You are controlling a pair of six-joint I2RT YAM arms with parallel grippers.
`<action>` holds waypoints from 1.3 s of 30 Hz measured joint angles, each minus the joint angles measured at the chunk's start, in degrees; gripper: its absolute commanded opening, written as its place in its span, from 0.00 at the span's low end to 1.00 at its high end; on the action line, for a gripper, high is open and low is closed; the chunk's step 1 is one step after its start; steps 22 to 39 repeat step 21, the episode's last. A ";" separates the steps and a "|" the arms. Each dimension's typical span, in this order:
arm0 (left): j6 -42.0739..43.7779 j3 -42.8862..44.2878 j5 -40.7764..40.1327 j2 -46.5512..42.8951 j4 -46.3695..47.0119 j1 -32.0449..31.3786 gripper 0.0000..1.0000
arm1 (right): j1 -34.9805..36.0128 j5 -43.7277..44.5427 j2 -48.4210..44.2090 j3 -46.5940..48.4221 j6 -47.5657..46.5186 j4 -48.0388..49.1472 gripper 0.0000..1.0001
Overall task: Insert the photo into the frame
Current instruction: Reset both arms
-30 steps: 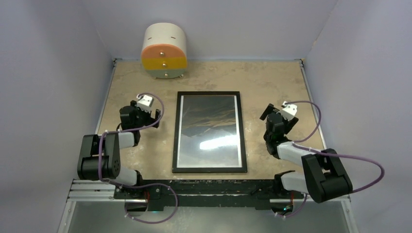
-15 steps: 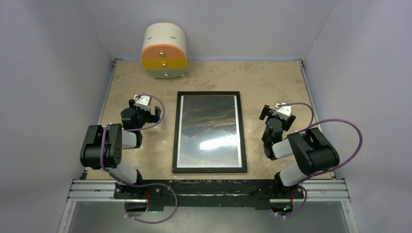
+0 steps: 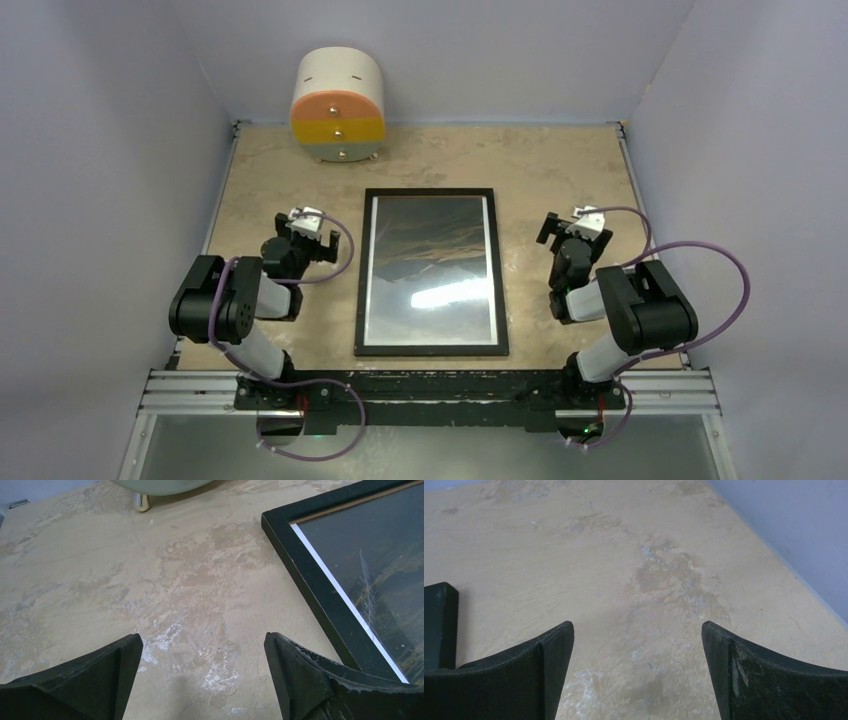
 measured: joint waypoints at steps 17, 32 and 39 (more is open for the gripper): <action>0.00 0.04 -1.01 0.00 0.17 0.00 1.00 | -2.47 -5.29 0.76 0.46 1.49 -1.88 0.99; 0.00 0.07 -1.03 0.00 0.11 0.00 1.00 | -2.47 -5.49 0.76 0.46 1.46 -1.57 0.99; 0.00 0.07 -1.03 0.00 0.11 0.00 1.00 | -2.47 -5.49 0.76 0.46 1.46 -1.57 0.99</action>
